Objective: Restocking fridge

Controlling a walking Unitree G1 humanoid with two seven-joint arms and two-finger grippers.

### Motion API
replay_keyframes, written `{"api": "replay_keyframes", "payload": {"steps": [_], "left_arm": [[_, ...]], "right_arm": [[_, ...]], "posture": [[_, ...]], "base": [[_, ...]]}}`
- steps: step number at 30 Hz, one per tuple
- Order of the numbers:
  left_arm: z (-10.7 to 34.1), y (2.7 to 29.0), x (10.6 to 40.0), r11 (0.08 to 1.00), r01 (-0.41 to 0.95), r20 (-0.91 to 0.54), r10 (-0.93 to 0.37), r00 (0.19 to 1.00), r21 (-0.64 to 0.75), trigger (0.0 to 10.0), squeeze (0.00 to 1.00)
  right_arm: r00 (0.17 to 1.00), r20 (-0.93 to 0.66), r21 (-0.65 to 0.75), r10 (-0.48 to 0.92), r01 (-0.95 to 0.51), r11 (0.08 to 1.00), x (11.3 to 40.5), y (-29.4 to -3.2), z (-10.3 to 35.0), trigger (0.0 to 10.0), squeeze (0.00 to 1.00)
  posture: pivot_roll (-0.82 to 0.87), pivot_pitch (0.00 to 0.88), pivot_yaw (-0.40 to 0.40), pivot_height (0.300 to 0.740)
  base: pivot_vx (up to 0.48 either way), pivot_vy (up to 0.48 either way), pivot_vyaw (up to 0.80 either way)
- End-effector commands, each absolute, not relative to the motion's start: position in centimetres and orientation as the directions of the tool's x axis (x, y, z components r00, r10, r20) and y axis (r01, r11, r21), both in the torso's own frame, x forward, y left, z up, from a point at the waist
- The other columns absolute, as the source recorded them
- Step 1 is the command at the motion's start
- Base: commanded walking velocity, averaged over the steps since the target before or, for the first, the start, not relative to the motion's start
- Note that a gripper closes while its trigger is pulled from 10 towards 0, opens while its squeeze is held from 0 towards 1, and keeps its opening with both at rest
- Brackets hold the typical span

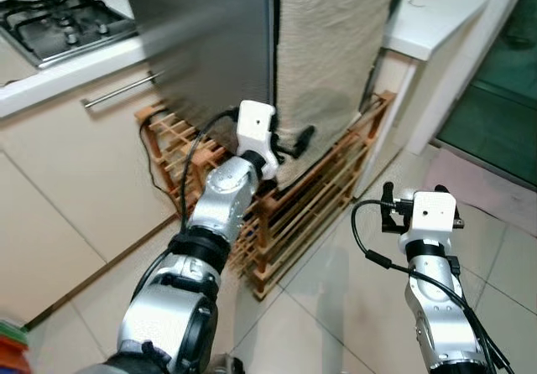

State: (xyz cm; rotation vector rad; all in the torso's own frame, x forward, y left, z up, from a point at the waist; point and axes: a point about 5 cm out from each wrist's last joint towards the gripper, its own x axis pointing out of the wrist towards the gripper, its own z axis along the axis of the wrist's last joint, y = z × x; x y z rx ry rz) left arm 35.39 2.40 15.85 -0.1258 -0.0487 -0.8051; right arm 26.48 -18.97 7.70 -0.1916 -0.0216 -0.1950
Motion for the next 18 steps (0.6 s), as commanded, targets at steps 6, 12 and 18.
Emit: {"api": "replay_keyframes", "payload": {"steps": [6, 12, 18], "left_arm": [[15.2, 4.4, 34.1, 0.666, 0.743, 0.072, -0.740, 0.669, -0.064, 10.0, 0.00], [15.1, 8.7, 34.2, 0.849, 0.528, 0.112, -0.523, 0.845, -0.024, 10.0, 0.00], [17.1, 12.0, 34.0, 0.934, 0.356, 0.183, -0.349, 0.919, -0.008, 10.0, 0.00]], "right_arm": [[0.979, 0.028, -0.194, -0.202, 0.203, 0.960, 26.0, -19.4, 7.5, 10.0, 0.00], [0.981, 0.041, -0.181, -0.192, 0.196, 0.964, 26.3, -19.0, 8.1, 10.0, 0.00], [0.977, 0.105, -0.152, -0.187, 0.202, 0.968, 26.3, -18.2, 10.5, 10.0, 0.00]], "posture": [[-0.15, 0.011, 0.018, 0.740], [-0.13, 0.000, 0.012, 0.740], [-0.11, 0.000, 0.001, 0.740]], "base": [[0.000, 0.000, 0.00], [0.000, 0.000, 0.00], [0.000, 0.000, 0.00]]}}
